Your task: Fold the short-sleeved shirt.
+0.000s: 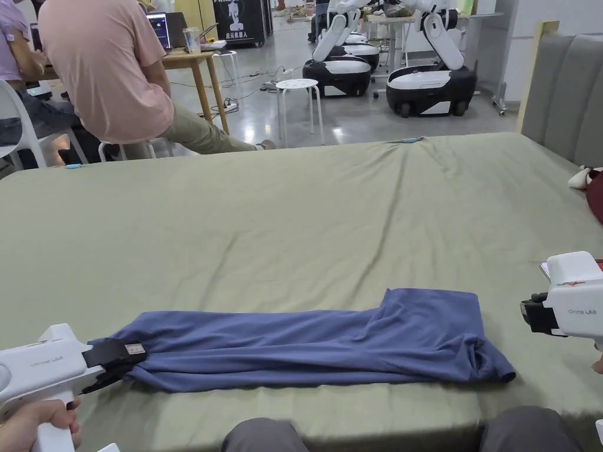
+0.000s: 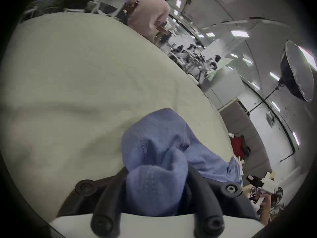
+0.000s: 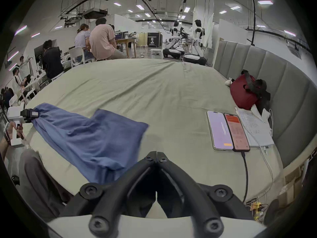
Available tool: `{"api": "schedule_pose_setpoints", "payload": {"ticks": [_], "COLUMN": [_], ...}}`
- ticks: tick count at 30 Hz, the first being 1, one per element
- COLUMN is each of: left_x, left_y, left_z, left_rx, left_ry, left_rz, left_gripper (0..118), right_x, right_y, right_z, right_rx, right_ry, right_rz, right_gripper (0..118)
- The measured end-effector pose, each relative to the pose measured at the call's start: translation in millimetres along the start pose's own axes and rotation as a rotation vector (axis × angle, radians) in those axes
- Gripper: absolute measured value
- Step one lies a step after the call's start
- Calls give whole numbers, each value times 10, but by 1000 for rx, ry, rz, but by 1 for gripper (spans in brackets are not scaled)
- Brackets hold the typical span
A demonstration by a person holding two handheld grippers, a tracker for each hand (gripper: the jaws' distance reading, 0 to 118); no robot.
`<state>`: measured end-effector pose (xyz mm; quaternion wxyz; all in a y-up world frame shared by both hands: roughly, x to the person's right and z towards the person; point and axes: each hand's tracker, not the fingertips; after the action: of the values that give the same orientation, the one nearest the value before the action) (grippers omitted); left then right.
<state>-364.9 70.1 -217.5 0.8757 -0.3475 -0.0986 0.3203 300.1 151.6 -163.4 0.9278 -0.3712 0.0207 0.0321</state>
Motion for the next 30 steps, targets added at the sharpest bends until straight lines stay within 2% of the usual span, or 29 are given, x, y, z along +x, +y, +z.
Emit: {"api": "schedule_pose_setpoints", "payload": {"ticks": [5,8,12,15,17,20,23,25,26,27,28,29,30], "left_x": [335,815,1579,2003,2244,2398,2325,2296,2272,2239,2226,2224,2255], "left_y": [-68,-116,-336,-496,-640,-825,-890,-973,-998,-1002,-981,-955,-935], "left_z": [178,153,-44,-268,-437,-763,-1122,-1227,-1250,-1258,-1222,-1155,-1062], "left_rx": [6,-42,-126,-196,-244,-298,-373,-375,-385,-404,-397,-376,-337], "left_ry": [-61,-176,-176,-197,-197,-184,-133,-114,-120,-148,-223,-281,-301], "left_rz": [-113,-156,-266,-233,-258,-333,-305,-334,-333,-316,-275,-257,-261], "left_gripper": [13,13,13,13,13,13,14,17,30,49,69,96,118], "right_x": [-57,-136,-155,-184,-188,-142,-126,-119,-96,-146,-145,-128,-108], "right_y": [62,107,151,177,202,283,309,316,322,320,323,327,333], "right_z": [-66,-110,-117,-109,-109,-160,-104,-99,-106,-119,-133,-149,-167], "right_rx": [6,10,19,22,35,55,80,85,86,84,81,80,79], "right_ry": [57,50,42,-32,-68,-61,-30,-34,-34,-32,-29,-28,-26], "right_rz": [-16,12,25,67,67,35,10,11,16,25,30,31,32], "right_gripper": [0,0,0,0,0,0,0,0,0,0,0,0,0]}}
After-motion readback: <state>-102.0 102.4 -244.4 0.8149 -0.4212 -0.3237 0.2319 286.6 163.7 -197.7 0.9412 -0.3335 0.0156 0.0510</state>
